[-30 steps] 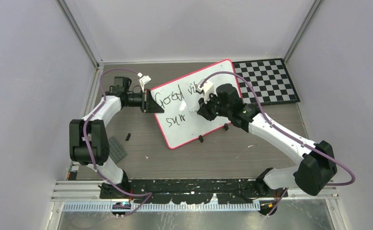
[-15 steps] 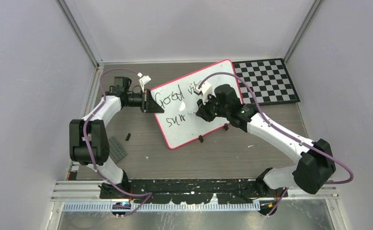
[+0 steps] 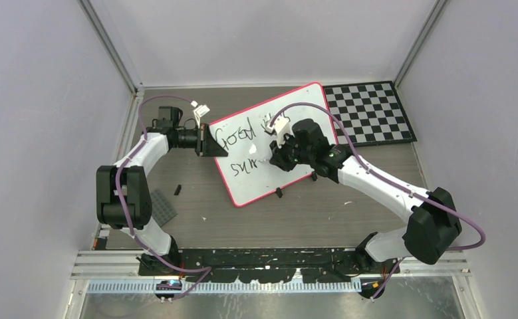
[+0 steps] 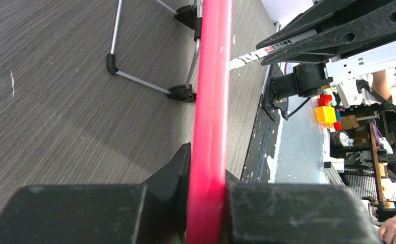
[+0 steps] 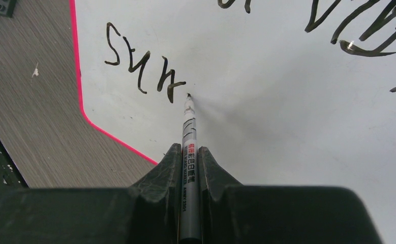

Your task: Write a sentence on the whiteboard

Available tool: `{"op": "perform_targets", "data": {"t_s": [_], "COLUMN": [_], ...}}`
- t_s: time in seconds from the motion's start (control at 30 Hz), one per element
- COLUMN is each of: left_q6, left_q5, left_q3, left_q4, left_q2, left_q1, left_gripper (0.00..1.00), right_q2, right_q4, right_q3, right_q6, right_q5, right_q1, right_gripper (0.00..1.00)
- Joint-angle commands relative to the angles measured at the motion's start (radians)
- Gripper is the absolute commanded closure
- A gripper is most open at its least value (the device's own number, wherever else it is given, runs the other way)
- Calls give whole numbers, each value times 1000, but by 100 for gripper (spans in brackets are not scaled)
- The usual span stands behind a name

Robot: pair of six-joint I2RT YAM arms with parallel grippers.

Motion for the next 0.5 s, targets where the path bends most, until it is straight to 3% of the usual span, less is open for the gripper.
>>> {"op": "perform_targets", "data": {"t_s": [0.0, 0.47], "left_q6": [-4, -3], "left_q5": [-57, -57], "left_q3": [-7, -9], "left_q4": [-75, -73], "left_q2": [-7, -3], "left_q1": [-10, -10], "left_gripper": [100, 100], "right_q2": [5, 8], "right_q4": [51, 29], "right_q3": [45, 8], "right_q6": [-12, -40], "right_q5": [19, 14], "right_q1": [6, 6], "right_gripper": [100, 100]}}
